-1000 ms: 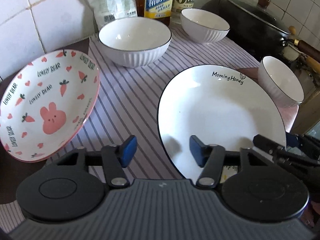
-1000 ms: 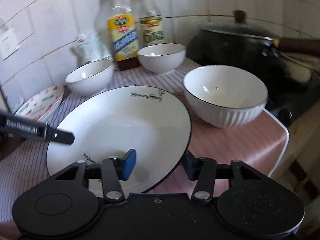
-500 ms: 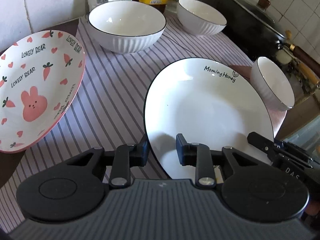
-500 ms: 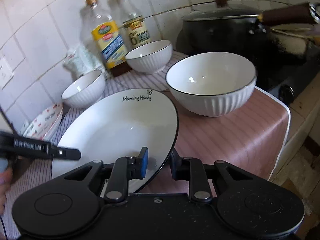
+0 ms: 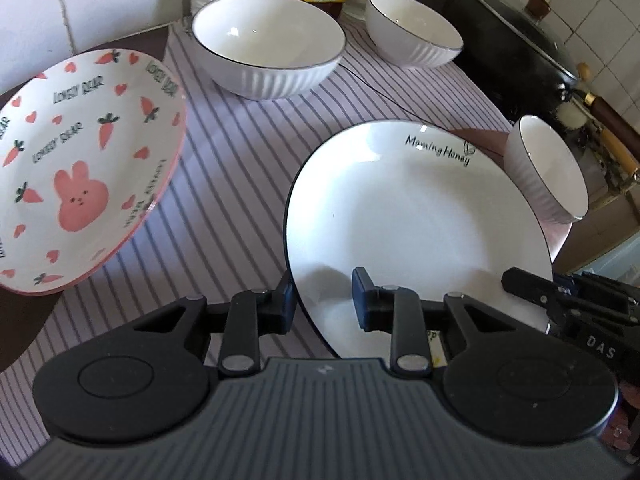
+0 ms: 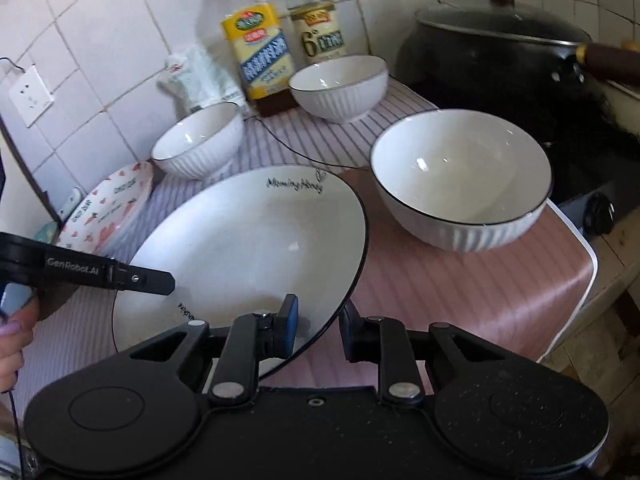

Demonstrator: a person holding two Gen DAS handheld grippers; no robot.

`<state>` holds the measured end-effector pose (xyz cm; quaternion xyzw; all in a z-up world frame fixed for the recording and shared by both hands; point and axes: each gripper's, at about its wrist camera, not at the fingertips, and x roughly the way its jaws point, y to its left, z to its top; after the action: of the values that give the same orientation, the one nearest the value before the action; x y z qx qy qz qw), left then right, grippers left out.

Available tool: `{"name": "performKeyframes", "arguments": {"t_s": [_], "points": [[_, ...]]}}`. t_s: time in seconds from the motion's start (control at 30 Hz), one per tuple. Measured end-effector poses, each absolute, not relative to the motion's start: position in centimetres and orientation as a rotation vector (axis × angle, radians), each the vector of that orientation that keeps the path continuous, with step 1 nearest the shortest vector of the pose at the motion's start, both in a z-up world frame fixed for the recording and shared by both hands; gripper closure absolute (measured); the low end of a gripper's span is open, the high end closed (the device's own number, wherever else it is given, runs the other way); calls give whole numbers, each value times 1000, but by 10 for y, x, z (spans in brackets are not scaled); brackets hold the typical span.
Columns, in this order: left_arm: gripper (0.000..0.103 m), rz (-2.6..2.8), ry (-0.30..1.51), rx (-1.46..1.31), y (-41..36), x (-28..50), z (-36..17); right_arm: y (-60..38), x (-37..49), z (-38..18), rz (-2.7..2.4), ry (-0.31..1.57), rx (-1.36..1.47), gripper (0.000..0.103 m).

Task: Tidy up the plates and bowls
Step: 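Carry the white plate over the pink bowl and lower it inside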

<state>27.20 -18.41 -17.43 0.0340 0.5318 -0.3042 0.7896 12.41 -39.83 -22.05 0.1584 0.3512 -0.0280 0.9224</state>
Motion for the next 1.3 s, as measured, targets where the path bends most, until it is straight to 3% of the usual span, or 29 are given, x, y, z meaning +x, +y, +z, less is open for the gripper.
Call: {"name": "performKeyframes", "arguments": {"t_s": [0.3,0.73,1.3], "points": [[76,-638,1137,8,-152,260,-159,-381,122,-208,-6,705,281,76],[76,-554,1024,-78,-78,246,-93,-339,127,-161,121,654,296,76],[76,-354,966,-158,18,291,-95,-262,217,-152,358,660,221,76]]}}
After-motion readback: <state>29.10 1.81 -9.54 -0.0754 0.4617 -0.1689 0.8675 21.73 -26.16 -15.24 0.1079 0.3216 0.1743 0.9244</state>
